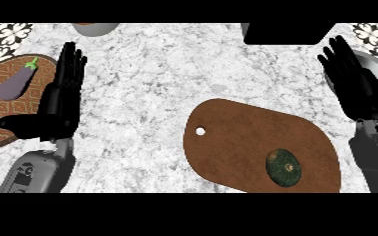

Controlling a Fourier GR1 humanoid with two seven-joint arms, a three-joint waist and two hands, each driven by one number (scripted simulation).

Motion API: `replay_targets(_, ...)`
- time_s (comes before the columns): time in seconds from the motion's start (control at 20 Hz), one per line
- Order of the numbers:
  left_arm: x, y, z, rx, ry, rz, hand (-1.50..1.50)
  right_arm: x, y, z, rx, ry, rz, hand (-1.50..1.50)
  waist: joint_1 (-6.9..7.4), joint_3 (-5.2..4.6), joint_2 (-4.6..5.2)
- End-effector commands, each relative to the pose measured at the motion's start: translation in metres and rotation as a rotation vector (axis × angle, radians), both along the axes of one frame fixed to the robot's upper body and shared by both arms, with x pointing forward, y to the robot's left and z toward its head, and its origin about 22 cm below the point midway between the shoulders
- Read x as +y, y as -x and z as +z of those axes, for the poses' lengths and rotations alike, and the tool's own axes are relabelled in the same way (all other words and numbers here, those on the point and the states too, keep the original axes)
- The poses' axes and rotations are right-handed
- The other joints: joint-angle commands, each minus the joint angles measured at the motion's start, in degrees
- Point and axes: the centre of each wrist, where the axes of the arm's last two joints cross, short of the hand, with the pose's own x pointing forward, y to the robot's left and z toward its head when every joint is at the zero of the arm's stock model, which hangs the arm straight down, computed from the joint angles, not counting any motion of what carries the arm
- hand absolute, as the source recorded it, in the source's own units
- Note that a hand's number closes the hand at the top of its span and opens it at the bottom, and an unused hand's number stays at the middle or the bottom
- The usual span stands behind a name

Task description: Pick the squash from the cutting board and place it in the pan

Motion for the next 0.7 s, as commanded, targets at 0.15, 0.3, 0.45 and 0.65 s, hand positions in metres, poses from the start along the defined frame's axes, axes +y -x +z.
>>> replay_targets(0.15, -0.017, 0.02, -0.025, 0.065, 0.009, -0.105, 0.0, 0.011, 0.026, 0.034, -0.284, -0.01, 0.33, 1.5, -0.95, 0.57, 0.2)
replay_targets(0.3, -0.019, 0.033, -0.047, 0.163, 0.026, -0.158, 0.0, -0.038, 0.032, 0.065, -0.254, 0.52, 0.173, 1.5, -3.3, -0.02, -0.09)
replay_targets(0.45, -0.027, 0.035, -0.059, 0.177, 0.05, -0.183, 0.0, -0.059, 0.097, 0.019, -0.282, 0.223, 0.159, -1.5, -3.0, 0.55, 0.33)
replay_targets(0.65, -0.039, 0.054, -0.066, 0.158, 0.05, -0.223, 0.0, -0.092, 0.132, 0.004, -0.306, 0.34, 0.242, -1.5, -1.17, 0.58, 0.57)
